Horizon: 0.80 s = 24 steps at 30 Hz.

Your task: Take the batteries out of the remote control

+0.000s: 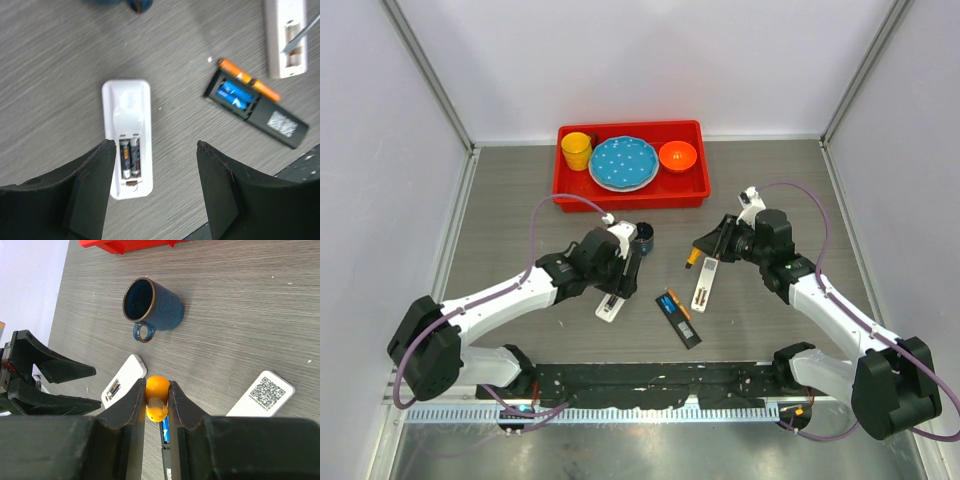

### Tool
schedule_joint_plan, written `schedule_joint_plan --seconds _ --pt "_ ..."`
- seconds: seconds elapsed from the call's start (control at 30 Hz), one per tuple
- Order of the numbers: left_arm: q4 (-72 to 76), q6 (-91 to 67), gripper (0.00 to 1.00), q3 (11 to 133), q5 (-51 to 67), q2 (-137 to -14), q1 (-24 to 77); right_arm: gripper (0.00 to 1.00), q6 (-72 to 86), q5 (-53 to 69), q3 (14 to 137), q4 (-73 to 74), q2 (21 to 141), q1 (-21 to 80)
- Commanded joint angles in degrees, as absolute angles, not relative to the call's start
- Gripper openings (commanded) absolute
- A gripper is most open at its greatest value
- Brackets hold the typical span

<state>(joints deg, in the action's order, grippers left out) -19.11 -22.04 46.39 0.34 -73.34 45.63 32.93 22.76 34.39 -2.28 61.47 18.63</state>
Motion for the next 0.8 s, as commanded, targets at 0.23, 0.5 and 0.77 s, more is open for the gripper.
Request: schedule_joint_plan --seconds 0.23,0.5,0.77 --pt "-29.97 -28.21 0.69 45.71 -11.51 -75.76 52.55 0.01 30.24 20.57 34.54 -2.37 60.03 18.72" --pt "-28.65 -29.97 0.68 43.77 -13.27 -79.63 52.91 0.01 29.62 19.95 34.89 -1.32 59.15 18.72" --pt "-27.07 -31.11 0.51 42.28 -11.25 -82.09 52.91 0.01 29.80 19.60 34.19 -1.05 58.01 18.72"
